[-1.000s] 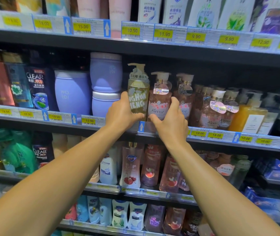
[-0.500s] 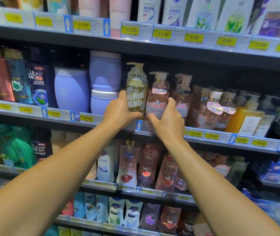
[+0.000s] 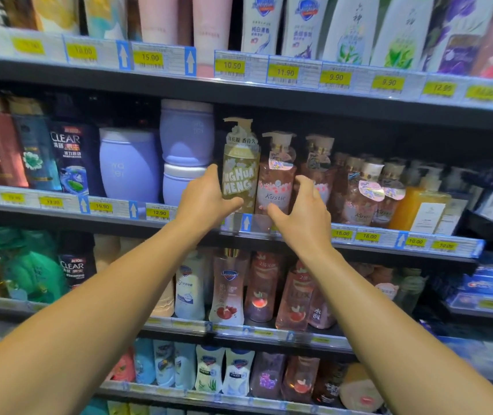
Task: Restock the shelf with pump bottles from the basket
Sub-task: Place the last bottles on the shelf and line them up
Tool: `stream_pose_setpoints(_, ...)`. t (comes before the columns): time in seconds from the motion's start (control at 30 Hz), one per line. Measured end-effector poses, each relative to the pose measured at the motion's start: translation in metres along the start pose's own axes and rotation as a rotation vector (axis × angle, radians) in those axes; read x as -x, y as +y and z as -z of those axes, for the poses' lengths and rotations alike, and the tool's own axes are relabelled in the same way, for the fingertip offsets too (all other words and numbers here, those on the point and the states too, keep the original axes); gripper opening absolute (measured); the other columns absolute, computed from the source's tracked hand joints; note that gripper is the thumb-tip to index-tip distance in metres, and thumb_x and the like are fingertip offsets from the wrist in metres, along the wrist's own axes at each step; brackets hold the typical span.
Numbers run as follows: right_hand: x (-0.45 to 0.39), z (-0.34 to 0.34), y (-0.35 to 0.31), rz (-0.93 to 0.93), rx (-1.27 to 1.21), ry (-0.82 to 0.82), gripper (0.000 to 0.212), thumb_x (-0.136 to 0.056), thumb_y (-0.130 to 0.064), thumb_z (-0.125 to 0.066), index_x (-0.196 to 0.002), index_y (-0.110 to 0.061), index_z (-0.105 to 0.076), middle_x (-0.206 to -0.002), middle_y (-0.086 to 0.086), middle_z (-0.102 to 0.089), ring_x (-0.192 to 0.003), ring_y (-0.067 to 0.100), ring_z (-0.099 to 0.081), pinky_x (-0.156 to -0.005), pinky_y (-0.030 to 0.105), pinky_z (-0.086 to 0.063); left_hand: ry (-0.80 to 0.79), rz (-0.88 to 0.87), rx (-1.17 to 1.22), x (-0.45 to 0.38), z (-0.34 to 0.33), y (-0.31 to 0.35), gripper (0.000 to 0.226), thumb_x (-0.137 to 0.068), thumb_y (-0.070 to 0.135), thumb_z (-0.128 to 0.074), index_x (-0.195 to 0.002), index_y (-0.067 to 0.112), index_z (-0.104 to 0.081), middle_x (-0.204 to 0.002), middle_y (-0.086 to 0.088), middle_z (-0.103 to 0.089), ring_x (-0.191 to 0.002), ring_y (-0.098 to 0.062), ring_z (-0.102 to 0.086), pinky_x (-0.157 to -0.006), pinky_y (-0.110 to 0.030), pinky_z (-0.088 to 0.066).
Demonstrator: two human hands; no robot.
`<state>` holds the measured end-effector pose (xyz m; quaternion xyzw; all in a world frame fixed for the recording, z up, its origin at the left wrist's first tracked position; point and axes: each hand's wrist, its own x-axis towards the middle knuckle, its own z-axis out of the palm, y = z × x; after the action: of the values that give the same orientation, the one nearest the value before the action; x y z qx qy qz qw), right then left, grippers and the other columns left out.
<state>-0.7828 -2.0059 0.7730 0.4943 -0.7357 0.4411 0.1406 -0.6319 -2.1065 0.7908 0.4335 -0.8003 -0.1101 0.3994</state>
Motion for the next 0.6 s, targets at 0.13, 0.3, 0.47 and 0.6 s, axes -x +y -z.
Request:
stream_pose_setpoints(0.13, 0.014, 0.018, 0.004, 0.049, -0.013, 0.071, 0.053, -0.086, -0.034, -0.064, -0.133, -0.019, -0.045, -0.13, -0.002, -0.051, -0.11, 0.02, -0.053, -0.081, 0.03, -0.037, 0.104, -0.055, 0.071, 0.015, 0.012, 0.002, 0.065, -0.08, 0.039, -0.073, -0.135, 0.016, -0.047, -0.116, 0.001, -0.066, -0.1, -0.025, -0.063, -0.082, -0.038, -0.049)
stream_pose_setpoints(0.3, 0.022, 0.049, 0.033, 0.049, 0.004, 0.177, 0.045, -0.084, -0.029, -0.066, -0.125, -0.018, -0.051, -0.121, -0.002, -0.053, -0.106, 0.019, -0.051, -0.081, 0.031, -0.04, 0.122, -0.124, 0.162, 0.028, 0.0, 0.032, 0.052, -0.079, 0.036, -0.073, -0.125, 0.02, -0.056, -0.108, 0.0, -0.067, -0.092, -0.022, -0.065, -0.083, -0.039, -0.051)
stream_pose_setpoints(0.47, 0.009, 0.082, 0.074, 0.093, 0.046, 0.31, 0.046, -0.08, -0.021, -0.07, -0.122, -0.012, -0.054, -0.123, 0.005, -0.05, -0.114, 0.021, -0.047, -0.085, 0.021, -0.033, 0.1, -0.193, 0.188, 0.034, -0.026, 0.075, 0.053, -0.078, 0.034, -0.073, -0.127, 0.021, -0.057, -0.103, 0.0, -0.069, -0.092, -0.021, -0.065, -0.084, -0.036, -0.05)
stream_pose_setpoints(0.6, -0.01, 0.097, 0.1, 0.138, 0.067, 0.326, 0.05, -0.077, -0.024, -0.07, -0.123, -0.015, -0.051, -0.122, 0.003, -0.049, -0.111, 0.022, -0.044, -0.086, 0.021, -0.031, 0.128, -0.177, 0.21, 0.032, -0.046, 0.11, 0.059, -0.081, 0.036, -0.071, -0.134, 0.019, -0.052, -0.113, -0.002, -0.064, -0.102, -0.021, -0.061, -0.087, -0.03, -0.043)
